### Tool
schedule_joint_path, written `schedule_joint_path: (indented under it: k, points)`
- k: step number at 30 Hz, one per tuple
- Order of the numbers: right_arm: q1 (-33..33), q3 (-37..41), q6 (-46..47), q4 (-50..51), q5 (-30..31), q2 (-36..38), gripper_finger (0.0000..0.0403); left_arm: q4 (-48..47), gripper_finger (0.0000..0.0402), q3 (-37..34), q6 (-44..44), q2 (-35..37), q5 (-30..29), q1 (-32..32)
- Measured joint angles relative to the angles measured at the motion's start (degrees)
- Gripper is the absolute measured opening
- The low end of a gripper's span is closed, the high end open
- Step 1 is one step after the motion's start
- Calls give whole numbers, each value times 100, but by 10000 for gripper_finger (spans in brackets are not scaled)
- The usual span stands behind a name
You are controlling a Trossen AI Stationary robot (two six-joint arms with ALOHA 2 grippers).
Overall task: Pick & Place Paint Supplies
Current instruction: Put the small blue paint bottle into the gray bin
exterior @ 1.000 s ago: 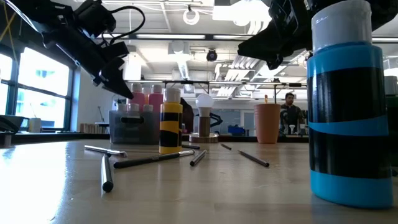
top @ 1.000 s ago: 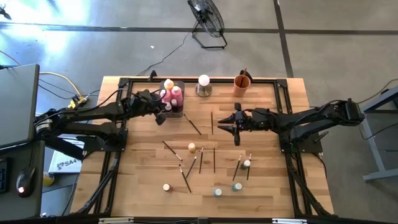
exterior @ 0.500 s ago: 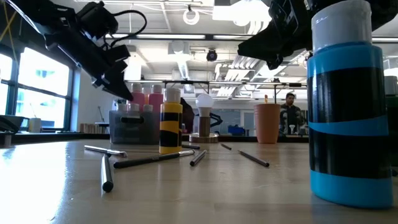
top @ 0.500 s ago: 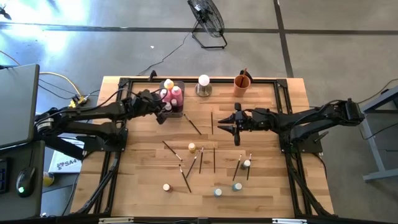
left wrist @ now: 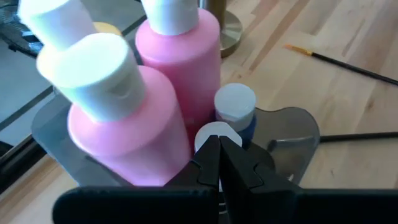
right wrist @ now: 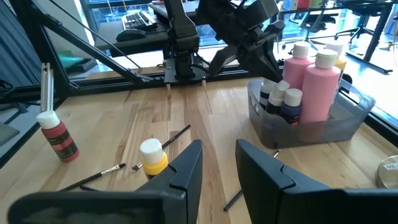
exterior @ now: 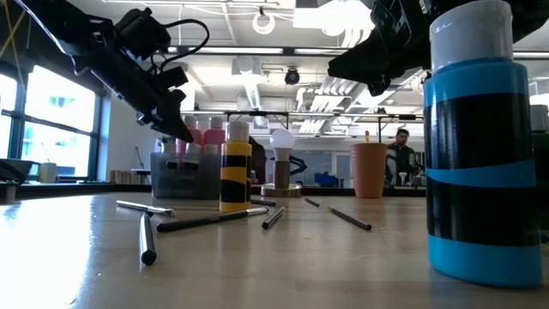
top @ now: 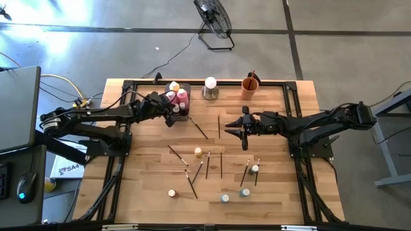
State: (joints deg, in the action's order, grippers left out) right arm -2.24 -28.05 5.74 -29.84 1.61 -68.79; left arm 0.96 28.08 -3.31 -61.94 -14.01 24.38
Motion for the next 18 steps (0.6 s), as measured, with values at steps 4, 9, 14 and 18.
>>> schedule_joint_path:
  k: [4,9,14,18]
  points:
    - [0,0,0,4,0,0,91,-63,0,0,0,4,-14,0]
    - [0,0,0,8,0,0,91,-121,0,0,0,8,-29,0]
    - [0,0,0,10,0,0,91,-400,0,49,0,143,-23,-1]
    - [-1,0,0,10,-1,0,91,-830,0,154,3,375,7,0]
